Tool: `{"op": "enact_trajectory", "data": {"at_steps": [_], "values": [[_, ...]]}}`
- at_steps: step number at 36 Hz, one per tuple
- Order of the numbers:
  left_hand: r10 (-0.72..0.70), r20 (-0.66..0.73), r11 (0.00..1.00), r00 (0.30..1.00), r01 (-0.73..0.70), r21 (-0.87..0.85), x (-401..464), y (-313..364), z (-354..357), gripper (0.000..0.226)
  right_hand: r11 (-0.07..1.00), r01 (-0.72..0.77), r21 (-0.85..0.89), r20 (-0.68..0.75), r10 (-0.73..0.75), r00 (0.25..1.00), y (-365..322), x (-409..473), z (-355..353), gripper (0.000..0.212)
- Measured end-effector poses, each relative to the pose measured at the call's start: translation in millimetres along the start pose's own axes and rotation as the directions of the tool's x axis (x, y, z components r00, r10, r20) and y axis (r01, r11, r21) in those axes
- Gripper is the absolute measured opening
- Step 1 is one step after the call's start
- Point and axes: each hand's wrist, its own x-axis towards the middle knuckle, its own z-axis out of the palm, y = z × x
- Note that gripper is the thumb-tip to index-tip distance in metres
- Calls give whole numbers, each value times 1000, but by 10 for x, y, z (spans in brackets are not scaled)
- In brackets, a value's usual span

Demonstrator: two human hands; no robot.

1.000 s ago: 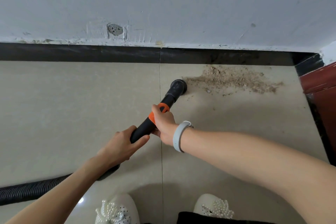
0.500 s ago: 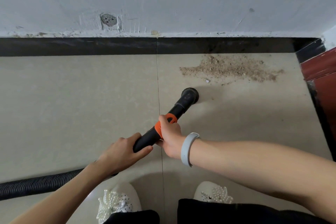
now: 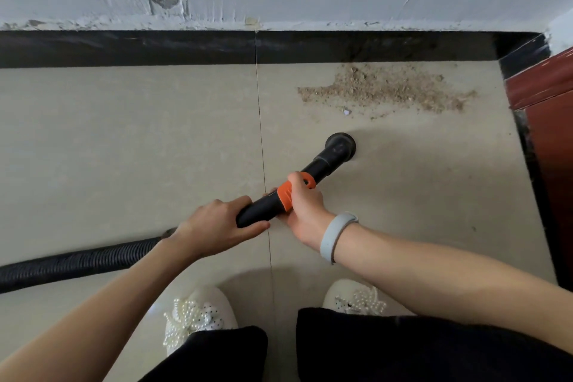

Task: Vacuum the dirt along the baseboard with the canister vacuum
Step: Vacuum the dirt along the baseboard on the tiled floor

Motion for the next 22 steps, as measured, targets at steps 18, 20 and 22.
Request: {"op": "enact_trajectory", "data": {"at_steps": [18,20,22], "values": [[-125,-143,972,982,92,-216,-196,-231,130,31,981,62,-185,144,-36,989,50,-21,281,15],[-158,-164,962,974,115,-247,-180,-333,83,32,975,72,-210,158,-39,987,8,-11,434,16],[-178,-174,960,969,132,-246,-130,-379,10,33,973,78,-216,165,-43,985,-62,11,549,16]]}}
